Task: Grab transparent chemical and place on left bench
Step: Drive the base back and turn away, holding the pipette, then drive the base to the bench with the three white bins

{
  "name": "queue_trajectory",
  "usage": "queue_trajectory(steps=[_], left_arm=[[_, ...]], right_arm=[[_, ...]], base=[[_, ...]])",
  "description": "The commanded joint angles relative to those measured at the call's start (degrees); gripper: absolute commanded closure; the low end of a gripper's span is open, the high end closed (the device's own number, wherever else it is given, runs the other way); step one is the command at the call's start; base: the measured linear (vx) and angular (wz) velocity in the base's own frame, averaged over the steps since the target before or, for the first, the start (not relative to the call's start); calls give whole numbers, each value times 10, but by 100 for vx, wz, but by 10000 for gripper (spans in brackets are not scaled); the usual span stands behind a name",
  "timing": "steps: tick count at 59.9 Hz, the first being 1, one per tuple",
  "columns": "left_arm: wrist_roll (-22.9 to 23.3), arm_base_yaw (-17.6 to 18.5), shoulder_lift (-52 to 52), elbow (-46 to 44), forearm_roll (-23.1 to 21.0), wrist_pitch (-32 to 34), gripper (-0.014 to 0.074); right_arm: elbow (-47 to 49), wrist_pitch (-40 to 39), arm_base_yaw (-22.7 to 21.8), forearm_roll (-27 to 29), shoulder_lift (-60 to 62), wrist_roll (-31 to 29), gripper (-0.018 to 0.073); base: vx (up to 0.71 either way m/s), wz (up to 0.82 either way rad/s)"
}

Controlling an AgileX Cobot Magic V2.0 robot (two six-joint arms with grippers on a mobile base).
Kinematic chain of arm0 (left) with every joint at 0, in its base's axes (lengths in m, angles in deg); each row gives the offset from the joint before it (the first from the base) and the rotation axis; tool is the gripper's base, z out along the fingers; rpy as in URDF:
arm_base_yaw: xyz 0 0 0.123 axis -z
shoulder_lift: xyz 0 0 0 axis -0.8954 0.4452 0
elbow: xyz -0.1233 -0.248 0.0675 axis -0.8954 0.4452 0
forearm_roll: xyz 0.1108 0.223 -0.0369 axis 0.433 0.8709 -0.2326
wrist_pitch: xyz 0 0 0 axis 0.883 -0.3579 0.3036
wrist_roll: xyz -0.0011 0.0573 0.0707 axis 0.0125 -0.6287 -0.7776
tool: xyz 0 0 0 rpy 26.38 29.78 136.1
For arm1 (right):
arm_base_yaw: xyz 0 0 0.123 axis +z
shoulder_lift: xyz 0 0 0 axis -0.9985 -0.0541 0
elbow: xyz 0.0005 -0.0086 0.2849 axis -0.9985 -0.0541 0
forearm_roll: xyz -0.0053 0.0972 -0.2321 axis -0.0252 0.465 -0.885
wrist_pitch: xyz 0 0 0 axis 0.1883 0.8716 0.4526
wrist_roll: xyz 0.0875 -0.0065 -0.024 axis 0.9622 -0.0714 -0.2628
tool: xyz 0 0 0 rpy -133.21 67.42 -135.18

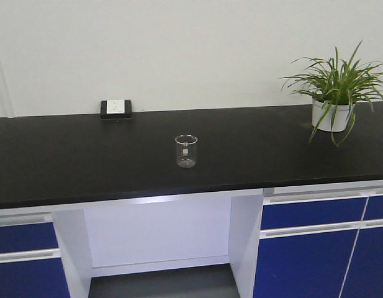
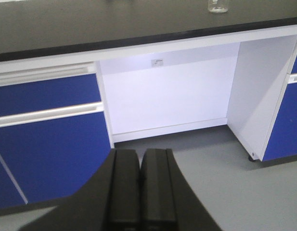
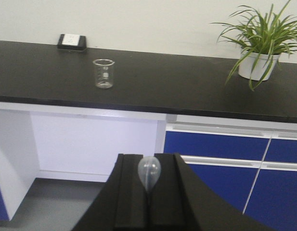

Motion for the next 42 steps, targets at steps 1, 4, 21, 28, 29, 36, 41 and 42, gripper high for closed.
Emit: queue_trajectory(steps=[1, 4, 21, 28, 29, 36, 41, 42], left_arm=[[4, 1, -11, 9, 0, 45, 600], [4, 1, -11, 9, 0, 45, 600], [4, 1, -11, 9, 0, 45, 600], [4, 1, -11, 9, 0, 45, 600], [4, 1, -11, 9, 0, 45, 600], [4, 1, -11, 9, 0, 45, 600], [4, 1, -11, 9, 0, 45, 600], [4, 1, -11, 9, 0, 45, 600]], right_arm=[[16, -47, -2, -1, -4, -2, 562], [16, -47, -2, -1, -4, -2, 562], [16, -47, -2, -1, -4, -2, 562], [16, -47, -2, -1, -3, -2, 562], [16, -47, -2, -1, -3, -2, 562], [16, -47, -2, -1, -3, -2, 562], [16, -47, -2, -1, -3, -2, 562], [16, -47, -2, -1, -3, -2, 562]], base=[[-39, 22], [-39, 24], [-35, 37], [-30, 59], [-29, 66], [-27, 74], [-24, 83], [-22, 86]])
